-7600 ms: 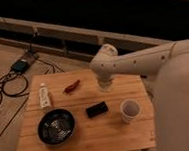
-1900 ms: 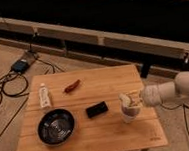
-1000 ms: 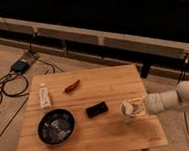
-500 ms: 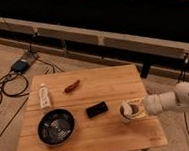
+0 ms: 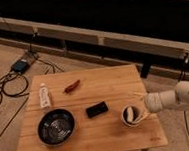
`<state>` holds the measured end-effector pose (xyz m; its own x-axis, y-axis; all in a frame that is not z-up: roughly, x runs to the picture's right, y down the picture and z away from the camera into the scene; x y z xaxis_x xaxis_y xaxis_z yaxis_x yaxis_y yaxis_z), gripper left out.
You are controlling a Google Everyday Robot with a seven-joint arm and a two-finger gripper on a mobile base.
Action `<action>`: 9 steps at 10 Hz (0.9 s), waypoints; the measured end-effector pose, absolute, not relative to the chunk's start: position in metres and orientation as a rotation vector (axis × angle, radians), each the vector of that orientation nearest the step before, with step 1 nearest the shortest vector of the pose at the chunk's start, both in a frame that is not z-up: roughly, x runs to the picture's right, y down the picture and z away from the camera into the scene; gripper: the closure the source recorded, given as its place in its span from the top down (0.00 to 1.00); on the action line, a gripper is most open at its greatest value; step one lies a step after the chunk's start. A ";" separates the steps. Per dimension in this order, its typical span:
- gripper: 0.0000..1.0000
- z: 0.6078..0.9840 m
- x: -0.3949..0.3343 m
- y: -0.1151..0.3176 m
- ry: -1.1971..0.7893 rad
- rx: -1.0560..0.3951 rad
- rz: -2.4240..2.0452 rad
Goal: Place the white sponge in the ceramic cup
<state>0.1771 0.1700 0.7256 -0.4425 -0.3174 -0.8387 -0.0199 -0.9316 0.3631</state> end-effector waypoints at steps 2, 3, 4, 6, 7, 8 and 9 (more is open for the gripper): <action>0.80 0.726 0.181 0.155 -0.418 1.544 -2.485; 0.80 0.726 0.185 0.147 -0.388 1.543 -2.487; 0.80 0.727 0.187 0.139 -0.365 1.543 -2.490; 0.80 0.725 0.193 0.119 -0.301 1.555 -2.488; 0.80 0.722 0.193 0.114 -0.284 1.567 -2.480; 0.80 0.722 0.194 0.114 -0.283 1.566 -2.479; 0.80 0.722 0.194 0.115 -0.284 1.566 -2.477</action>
